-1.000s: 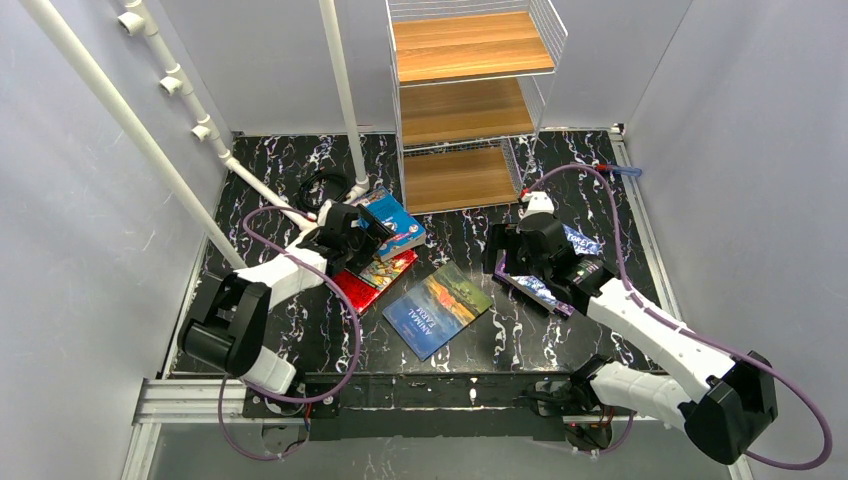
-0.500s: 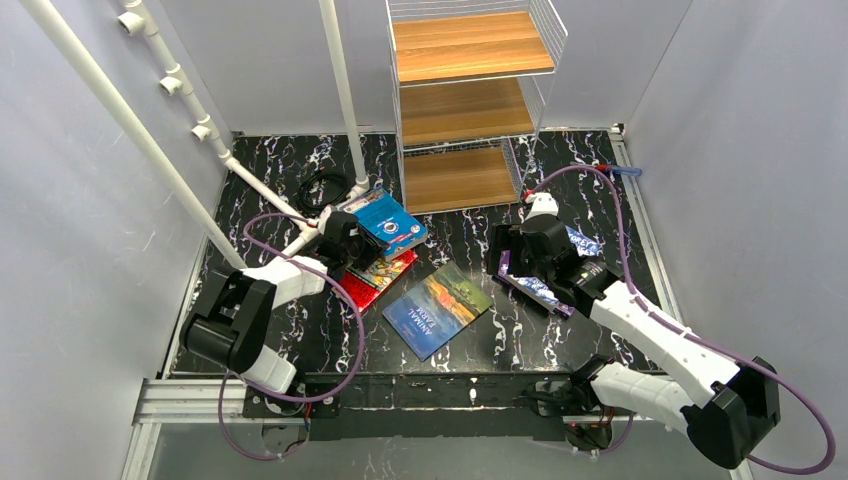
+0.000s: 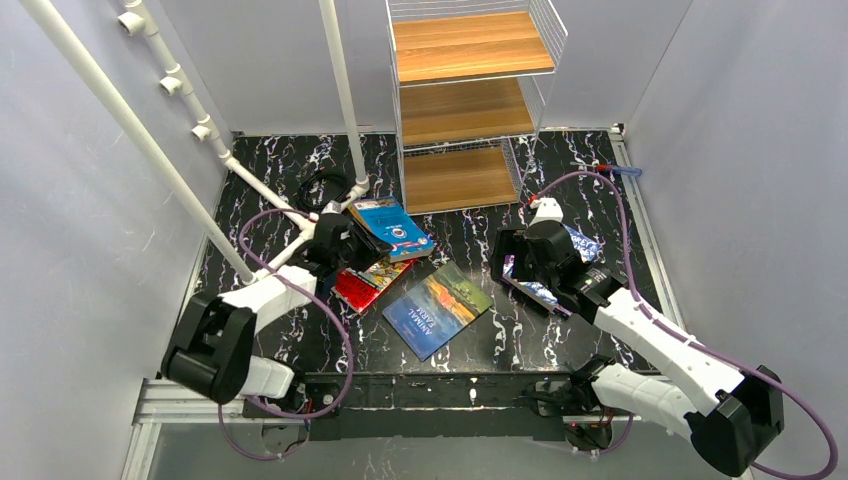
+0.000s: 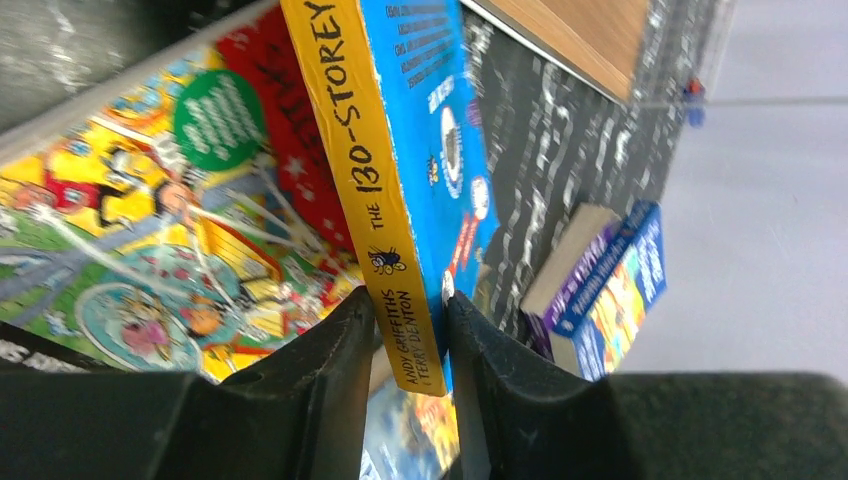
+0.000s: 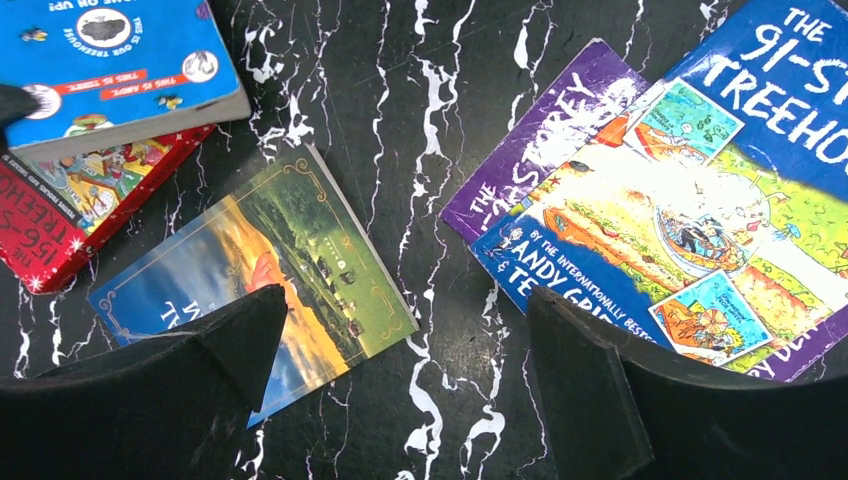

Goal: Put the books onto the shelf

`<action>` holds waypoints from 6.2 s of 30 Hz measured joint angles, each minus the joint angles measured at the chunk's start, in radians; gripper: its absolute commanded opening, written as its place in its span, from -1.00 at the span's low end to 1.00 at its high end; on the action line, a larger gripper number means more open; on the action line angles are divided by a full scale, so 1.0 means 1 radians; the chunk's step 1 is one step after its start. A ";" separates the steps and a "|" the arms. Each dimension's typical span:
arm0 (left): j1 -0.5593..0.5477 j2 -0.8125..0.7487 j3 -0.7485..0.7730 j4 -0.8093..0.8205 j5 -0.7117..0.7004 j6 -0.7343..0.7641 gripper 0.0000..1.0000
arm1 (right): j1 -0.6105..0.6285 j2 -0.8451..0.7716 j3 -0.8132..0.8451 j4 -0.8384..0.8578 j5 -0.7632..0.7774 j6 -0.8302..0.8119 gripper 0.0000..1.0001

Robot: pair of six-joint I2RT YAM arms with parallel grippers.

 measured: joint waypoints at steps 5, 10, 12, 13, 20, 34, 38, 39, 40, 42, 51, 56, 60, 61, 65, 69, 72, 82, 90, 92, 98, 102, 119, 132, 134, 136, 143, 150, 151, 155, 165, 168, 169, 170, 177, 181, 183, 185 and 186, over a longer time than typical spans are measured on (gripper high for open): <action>-0.003 -0.116 -0.009 -0.043 0.138 0.050 -1.00 | 0.000 0.002 -0.008 0.004 -0.010 -0.001 0.97; -0.025 -0.151 -0.030 -0.080 0.291 0.101 -1.00 | 0.000 0.023 -0.008 0.031 -0.068 -0.011 0.97; -0.035 -0.131 -0.043 -0.094 0.346 0.129 -1.00 | 0.000 0.053 -0.008 0.049 -0.103 -0.016 0.97; -0.039 -0.124 -0.048 -0.103 0.363 0.142 -1.00 | 0.000 0.072 -0.008 0.056 -0.118 -0.017 0.97; -0.103 -0.193 -0.049 -0.268 0.396 0.282 -1.00 | 0.021 0.200 0.065 0.009 -0.149 0.010 0.97; -0.198 -0.237 0.206 -0.475 0.364 0.515 -1.00 | 0.179 0.340 0.370 -0.101 0.024 0.306 0.84; -0.269 -0.200 0.231 -0.497 0.305 0.558 -1.00 | 0.186 0.366 0.380 -0.116 0.031 0.429 0.84; -0.290 -0.196 0.232 -0.503 0.284 0.568 -1.00 | 0.186 0.375 0.383 -0.126 0.030 0.458 0.84; -0.307 -0.195 0.232 -0.508 0.266 0.575 -1.00 | 0.186 0.383 0.385 -0.135 0.028 0.487 0.85; -0.343 -0.197 0.232 -0.516 0.229 0.591 -1.00 | 0.186 0.388 0.386 -0.159 0.021 0.535 0.85; -0.472 -0.222 0.232 -0.489 0.074 0.655 -1.00 | 0.186 0.416 0.383 -0.235 -0.040 0.689 0.73; -0.534 -0.222 0.230 -0.474 0.016 0.697 -1.00 | 0.186 0.449 0.357 -0.233 -0.071 0.721 0.42; -0.579 -0.222 0.230 -0.463 -0.031 0.723 -1.00 | 0.186 0.452 0.331 -0.236 -0.087 0.741 0.18; -0.585 -0.222 0.230 -0.463 -0.043 0.727 -1.00 | 0.186 0.452 0.324 -0.234 -0.090 0.744 0.06; -0.594 -0.222 0.226 -0.464 -0.076 0.731 -1.00 | 0.186 0.445 0.298 -0.211 -0.105 0.772 -0.66; -0.612 -0.226 0.224 -0.470 -0.102 0.718 0.01 | 0.185 0.417 0.268 -0.140 -0.112 0.811 -0.97; -0.611 -0.257 0.236 -0.505 -0.131 0.716 0.33 | 0.185 0.386 0.238 -0.115 -0.111 0.774 -0.97; -0.475 -0.468 0.406 -0.798 -0.142 0.650 0.51 | 0.178 0.203 0.117 0.037 -0.181 0.346 -0.97; -0.022 -0.579 0.264 -0.754 0.327 0.525 0.60 | 0.024 0.068 0.016 0.343 -0.630 0.169 -0.97; -0.012 -0.555 0.234 -0.715 0.430 0.512 0.63 | -0.021 0.073 -0.012 0.439 -0.723 0.197 -0.97; 0.000 -0.530 0.159 -0.586 0.636 0.469 0.64 | -0.066 0.113 -0.040 0.692 -0.938 0.320 -0.97; 0.010 -0.505 0.114 -0.446 0.719 0.412 0.64 | -0.064 0.143 -0.040 0.903 -1.051 0.431 -0.97; 0.058 -0.515 0.040 -0.038 0.931 0.170 -0.19 | -0.074 0.248 -0.141 1.421 -1.102 0.784 -0.97; 0.083 -0.518 0.014 0.023 0.900 0.066 -1.00 | -0.070 0.220 -0.198 1.404 -1.051 0.809 0.80; 0.088 -0.509 0.014 0.024 0.899 0.062 -1.00 | -0.070 0.199 -0.198 1.379 -1.052 0.789 0.75; 0.089 -0.500 0.014 0.024 0.901 0.060 -1.00 | -0.070 0.172 -0.192 1.309 -1.059 0.747 0.77; 0.089 -0.482 0.014 0.024 0.906 0.059 -1.00 | -0.069 0.139 -0.124 1.062 -1.062 0.600 0.42; 0.089 -0.492 0.014 0.024 0.902 0.058 0.44 | -0.058 0.171 -0.095 0.975 -1.018 0.553 -0.91; 0.089 -0.496 0.014 0.027 0.902 0.061 0.88 | -0.058 0.173 -0.095 0.970 -1.013 0.556 -0.97; 0.098 -0.496 0.024 0.032 0.911 0.052 0.96 | -0.055 0.174 -0.100 0.975 -1.008 0.567 -0.97; 0.124 -0.503 0.024 0.032 0.926 0.037 0.55 | -0.053 0.202 -0.216 1.364 -1.044 0.752 -0.97; 0.125 -0.526 0.024 0.032 0.928 0.028 0.06 | -0.052 0.208 -0.228 1.432 -1.044 0.774 -0.97; 0.125 -0.534 0.024 0.032 0.929 0.026 -0.11 | -0.053 0.209 -0.232 1.451 -1.043 0.778 -0.97; 0.125 -0.544 0.024 0.032 0.930 0.024 -0.27 | -0.053 0.209 -0.237 1.466 -1.042 0.779 -0.97; 0.125 -0.570 0.028 0.039 0.935 0.024 -1.00 | -0.053 0.230 -0.243 1.483 -1.043 0.767 0.23; 0.125 -0.565 0.028 0.027 0.939 0.025 -1.00 | -0.053 0.233 -0.236 1.477 -1.043 0.760 0.25; 0.125 -0.560 0.028 0.024 0.948 0.025 -1.00 | -0.053 0.233 -0.228 1.473 -1.044 0.753 0.20; 0.125 -0.551 0.028 0.024 0.957 0.025 -1.00 | -0.052 0.233 -0.219 1.464 -1.044 0.748 0.06; 0.125 -0.546 0.028 0.024 0.962 0.026 -1.00 | -0.053 0.234 -0.215 1.459 -1.047 0.743 -0.06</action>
